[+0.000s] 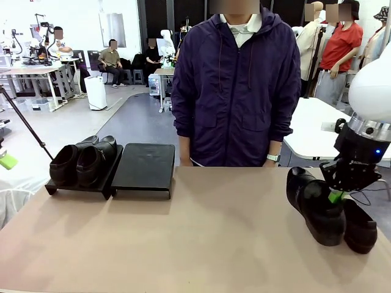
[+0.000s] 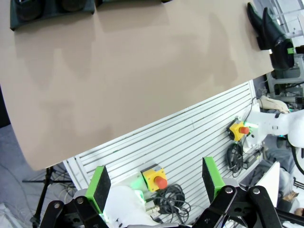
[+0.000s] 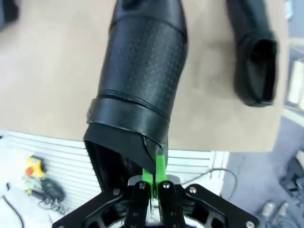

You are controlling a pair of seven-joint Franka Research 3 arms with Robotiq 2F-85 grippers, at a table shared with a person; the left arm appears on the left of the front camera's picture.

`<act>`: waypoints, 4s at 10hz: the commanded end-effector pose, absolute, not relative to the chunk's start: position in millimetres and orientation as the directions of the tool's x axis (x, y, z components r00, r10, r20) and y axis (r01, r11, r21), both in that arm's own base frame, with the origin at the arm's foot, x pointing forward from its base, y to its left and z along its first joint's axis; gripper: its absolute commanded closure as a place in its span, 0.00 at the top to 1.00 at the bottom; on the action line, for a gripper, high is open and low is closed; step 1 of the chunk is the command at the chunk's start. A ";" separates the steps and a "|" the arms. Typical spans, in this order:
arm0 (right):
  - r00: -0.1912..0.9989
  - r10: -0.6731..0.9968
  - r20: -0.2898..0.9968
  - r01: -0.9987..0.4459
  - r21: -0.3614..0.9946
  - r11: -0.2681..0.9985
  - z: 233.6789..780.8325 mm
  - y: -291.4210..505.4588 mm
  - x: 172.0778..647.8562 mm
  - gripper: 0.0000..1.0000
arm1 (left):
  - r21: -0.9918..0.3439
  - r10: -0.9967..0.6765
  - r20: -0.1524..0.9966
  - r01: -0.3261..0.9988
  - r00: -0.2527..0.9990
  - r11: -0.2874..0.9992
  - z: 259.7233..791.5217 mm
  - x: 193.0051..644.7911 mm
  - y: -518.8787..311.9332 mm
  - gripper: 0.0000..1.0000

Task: Organize the shoes by placing them on the stand.
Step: Pick up one Shoe and place it in the middle of the table.

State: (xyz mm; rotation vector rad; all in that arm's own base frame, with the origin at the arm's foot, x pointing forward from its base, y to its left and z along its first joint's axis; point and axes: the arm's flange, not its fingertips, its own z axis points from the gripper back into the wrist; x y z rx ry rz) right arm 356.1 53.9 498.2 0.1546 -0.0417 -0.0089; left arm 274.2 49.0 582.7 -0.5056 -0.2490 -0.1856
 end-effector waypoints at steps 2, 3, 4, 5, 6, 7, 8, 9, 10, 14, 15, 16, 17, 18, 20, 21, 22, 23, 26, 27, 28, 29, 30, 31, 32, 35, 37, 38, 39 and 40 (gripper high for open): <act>0.985 0.115 0.130 -0.144 0.246 0.958 471.7 168.4 340.2 0.00 | -0.463 -0.122 0.285 0.248 0.951 0.851 583.5 272.6 50.8 1.00; 0.983 0.157 0.093 -0.175 0.244 0.954 461.7 202.6 338.4 0.00 | -0.463 -0.122 0.285 0.248 0.951 0.851 583.5 272.6 50.8 1.00; 0.979 0.175 0.108 -0.196 0.240 0.951 452.4 232.9 339.8 0.00 | -0.463 -0.122 0.285 0.248 0.951 0.851 583.5 272.6 50.8 1.00; 0.984 0.143 0.105 -0.167 0.281 0.945 445.1 258.0 343.2 0.00 | -0.463 -0.122 0.285 0.248 0.951 0.851 583.5 272.6 50.8 1.00; 0.987 0.096 0.131 -0.131 0.289 0.948 434.7 283.6 348.2 0.00 | -0.463 -0.122 0.285 0.248 0.951 0.851 583.5 272.6 50.8 1.00; 0.987 0.044 0.152 -0.088 0.293 0.952 425.1 303.5 354.1 0.00 | -0.463 -0.122 0.285 0.248 0.951 0.851 583.5 272.6 50.8 1.00; 0.984 -0.064 0.168 0.005 0.328 0.945 416.0 321.5 361.5 0.00 | -0.463 -0.122 0.285 0.248 0.951 0.851 583.5 272.6 50.8 1.00; 0.980 -0.112 0.164 0.047 0.357 0.933 407.5 333.5 365.0 0.00 | -0.463 -0.122 0.285 0.248 0.951 0.851 583.5 272.6 50.8 1.00; 0.977 -0.144 0.157 0.079 0.365 0.928 399.3 341.9 366.2 0.00 | -0.463 -0.122 0.285 0.248 0.951 0.851 583.5 272.6 50.8 1.00; 0.992 -0.079 0.099 0.048 0.283 0.958 367.1 348.2 367.1 0.00 | -0.463 -0.122 0.285 0.248 0.951 0.851 583.5 272.6 50.8 1.00; 0.996 -0.048 0.073 0.026 0.278 0.960 362.7 341.1 367.0 0.00 | -0.463 -0.122 0.285 0.248 0.951 0.851 583.5 272.6 50.8 1.00; 0.998 -0.028 0.064 0.009 0.282 0.959 360.1 337.4 366.4 0.00 | -0.463 -0.122 0.285 0.248 0.951 0.851 583.5 272.6 50.8 1.00; 0.998 -0.016 0.063 -0.002 0.284 0.959 358.6 335.4 365.5 0.00 | -0.463 -0.122 0.285 0.248 0.951 0.851 583.5 272.6 50.8 1.00; 0.999 -0.007 0.053 -0.009 0.296 0.955 357.9 335.0 365.0 0.00 | -0.463 -0.122 0.285 0.248 0.951 0.851 583.5 272.6 50.8 1.00; 0.999 0.021 0.037 -0.031 0.301 0.953 358.1 334.6 364.7 0.49 | -0.463 -0.122 0.285 0.248 0.951 0.851 583.5 272.6 50.8 1.00; 0.999 0.030 0.036 -0.040 0.296 0.954 358.3 333.5 364.9 1.00 | -0.463 -0.122 0.285 0.248 0.951 0.851 583.5 272.6 50.8 1.00; 0.999 0.036 0.033 -0.044 0.291 0.956 359.0 331.9 364.9 1.00 | -0.463 -0.122 0.285 0.248 0.951 0.851 583.5 272.6 50.8 1.00; 0.998 0.047 0.034 -0.055 0.293 0.955 364.0 328.7 363.8 1.00 | -0.463 -0.122 0.285 0.248 0.951 0.851 583.5 272.6 50.8 1.00; 0.988 0.152 0.035 -0.155 0.340 0.928 422.2 296.1 354.1 1.00 | -0.463 -0.122 0.285 0.248 0.951 0.851 583.5 272.6 50.8 1.00; 0.978 0.208 0.013 -0.198 0.377 0.905 450.7 277.3 344.3 1.00 | -0.463 -0.122 0.285 0.248 0.951 0.851 583.5 272.6 50.8 1.00; 0.976 0.217 0.021 -0.208 0.387 0.899 480.7 252.1 333.2 1.00 | -0.463 -0.122 0.285 0.248 0.951 0.851 583.5 272.6 50.8 1.00; 0.977 0.215 -0.005 -0.193 0.426 0.884 509.5 215.0 320.3 1.00 | -0.463 -0.122 0.285 0.248 0.951 0.851 583.5 272.6 50.8 1.00; 0.965 0.259 -0.041 -0.208 0.478 0.853 529.0 178.0 304.6 1.00 | -0.463 -0.122 0.285 0.248 0.951 0.851 583.5 272.6 50.8 1.00; 0.951 0.304 -0.063 -0.224 0.539 0.812 545.9 135.8 287.9 1.00 | -0.463 -0.122 0.285 0.248 0.951 0.851 583.5 272.6 50.8 1.00; 0.947 0.317 -0.045 -0.231 0.590 0.773 560.2 94.0 269.5 1.00 | -0.463 -0.122 0.285 0.248 0.951 0.851 583.5 272.6 50.8 1.00; 0.971 0.239 0.020 -0.203 0.601 0.773 567.8 18.2 232.1 1.00 | -0.463 -0.122 0.285 0.248 0.951 0.851 583.5 272.6 50.8 1.00; 0.969 0.221 0.110 -0.244 0.558 0.793 554.8 7.2 228.9 1.00 | -0.463 -0.122 0.285 0.248 0.951 0.851 583.5 272.6 50.8 1.00; 0.973 0.230 0.017 -0.192 0.610 0.769 578.0 7.6 223.8 1.00 | -0.463 -0.122 0.285 0.248 0.951 0.851 583.5 272.6 50.8 1.00; 0.973 0.230 0.017 -0.192 0.610 0.769 578.0 7.6 223.8 1.00 | -0.463 -0.122 0.285 0.248 0.951 0.851 583.5 272.6 50.8 1.00; 0.973 0.230 0.017 -0.192 0.610 0.769 578.0 7.6 223.8 1.00 | -0.463 -0.122 0.285 0.248 0.951 0.851 583.5 272.6 50.8 1.00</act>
